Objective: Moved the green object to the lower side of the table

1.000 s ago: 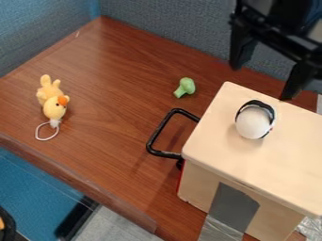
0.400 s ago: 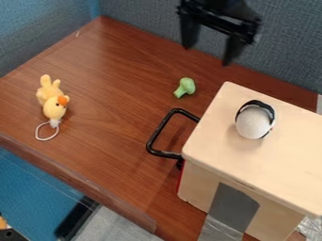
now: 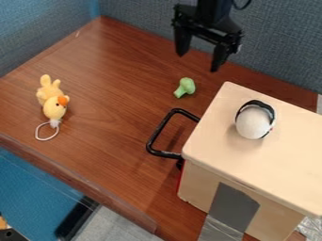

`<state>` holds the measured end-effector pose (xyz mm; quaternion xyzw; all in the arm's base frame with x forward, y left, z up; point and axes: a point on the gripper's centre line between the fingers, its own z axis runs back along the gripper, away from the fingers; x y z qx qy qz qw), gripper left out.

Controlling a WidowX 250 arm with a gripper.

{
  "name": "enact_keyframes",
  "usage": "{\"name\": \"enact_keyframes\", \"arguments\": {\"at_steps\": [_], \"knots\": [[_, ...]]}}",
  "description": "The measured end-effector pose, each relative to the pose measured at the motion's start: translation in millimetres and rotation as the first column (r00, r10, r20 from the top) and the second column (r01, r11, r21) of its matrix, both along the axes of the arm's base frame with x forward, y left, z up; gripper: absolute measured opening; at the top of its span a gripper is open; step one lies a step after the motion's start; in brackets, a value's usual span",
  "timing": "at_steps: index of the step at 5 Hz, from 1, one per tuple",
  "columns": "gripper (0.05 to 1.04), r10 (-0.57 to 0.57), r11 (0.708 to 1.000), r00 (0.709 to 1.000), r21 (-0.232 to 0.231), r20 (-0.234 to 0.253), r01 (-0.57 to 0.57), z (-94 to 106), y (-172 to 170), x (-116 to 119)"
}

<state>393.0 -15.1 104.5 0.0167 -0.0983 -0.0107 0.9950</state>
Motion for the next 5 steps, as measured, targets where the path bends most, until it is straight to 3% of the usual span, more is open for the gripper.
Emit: {"name": "enact_keyframes", "arguments": {"at_steps": [2,3,4,5], "knots": [[0.999,0.072,0.997,0.997,-0.007,-0.009,-0.072,-44.8,25,28],[1.000,0.092,0.996,0.992,0.003,-0.081,-0.092,-70.7,33,35],[0.999,0.100,0.995,0.989,0.014,-0.110,-0.099,-88.0,35,43],[0.999,0.112,0.994,0.988,0.011,-0.108,-0.111,-100.4,34,50]]}}
